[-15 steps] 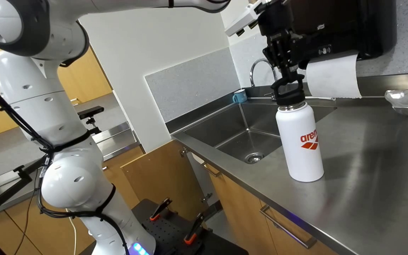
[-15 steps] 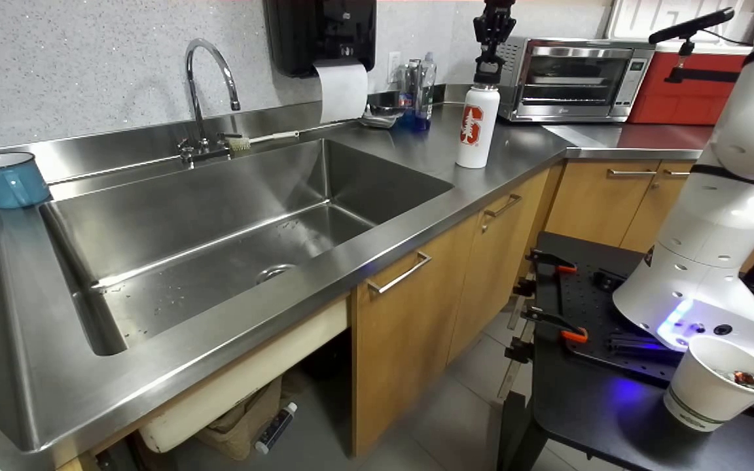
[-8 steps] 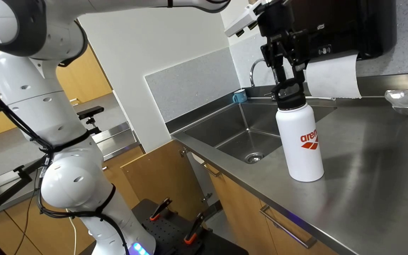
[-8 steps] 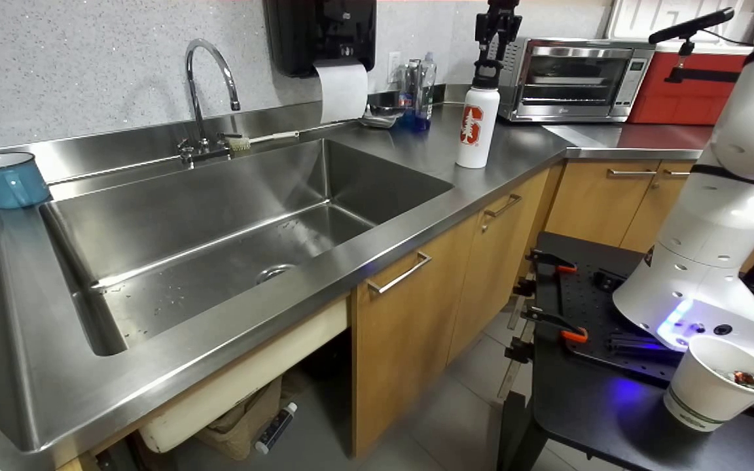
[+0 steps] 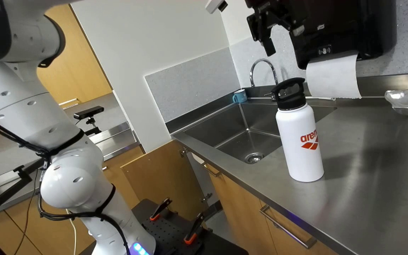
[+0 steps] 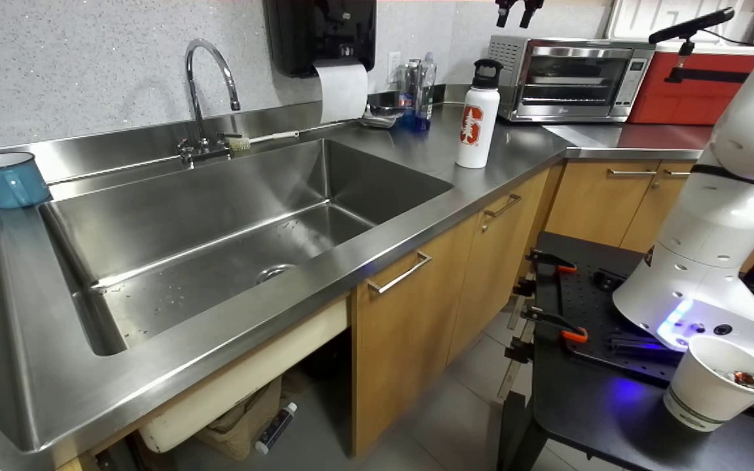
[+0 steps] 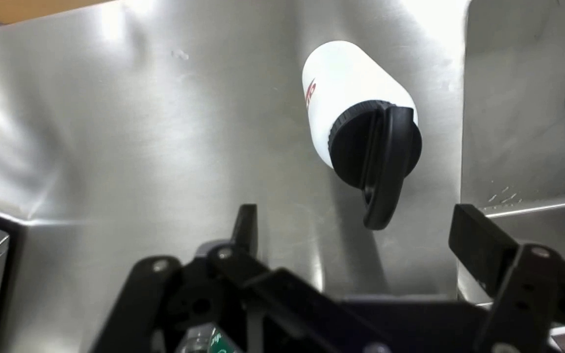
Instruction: Put the black lid on top of the white bottle
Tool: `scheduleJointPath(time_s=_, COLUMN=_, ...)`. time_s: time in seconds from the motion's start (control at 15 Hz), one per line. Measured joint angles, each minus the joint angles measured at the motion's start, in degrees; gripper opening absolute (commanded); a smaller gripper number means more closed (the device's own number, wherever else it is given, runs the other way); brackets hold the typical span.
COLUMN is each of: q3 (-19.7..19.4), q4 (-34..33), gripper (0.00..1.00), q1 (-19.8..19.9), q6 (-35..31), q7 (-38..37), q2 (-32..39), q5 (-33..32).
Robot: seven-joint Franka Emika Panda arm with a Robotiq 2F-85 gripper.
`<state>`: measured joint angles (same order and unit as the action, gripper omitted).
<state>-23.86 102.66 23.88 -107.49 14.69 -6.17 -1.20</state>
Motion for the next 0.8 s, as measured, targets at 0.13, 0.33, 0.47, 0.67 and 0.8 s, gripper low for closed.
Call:
scheduleJointPath(time_s=0.13, q3=-0.21, q4=0.67, gripper=1.00, q1=0.00, q6=0.02, q7=0.38, q2=-2.63, q5=-0.48)
scheduleJointPath(time_s=0.33, q3=-0.24, q4=1.73, gripper=1.00, q1=-0.11, q6=0.02, q7=0.99, q2=-5.35, q5=-0.76)
scheduleJointPath(time_s=0.47, q3=-0.23, q4=2.59, gripper=1.00, q1=-0.51, q6=0.02, q7=2.47, q2=-6.68, q5=-0.77)
scheduleJointPath(time_s=0.67, q3=-0.11, q4=4.64, gripper=1.00, q1=-2.08, q6=0.01, q7=6.74, q2=-8.98, q5=-0.77)
scheduleJointPath(time_s=0.8, q3=0.30, q4=6.52, gripper=1.00, q1=-3.52, q6=0.01, q7=9.43, q2=-10.78, q5=-0.78)
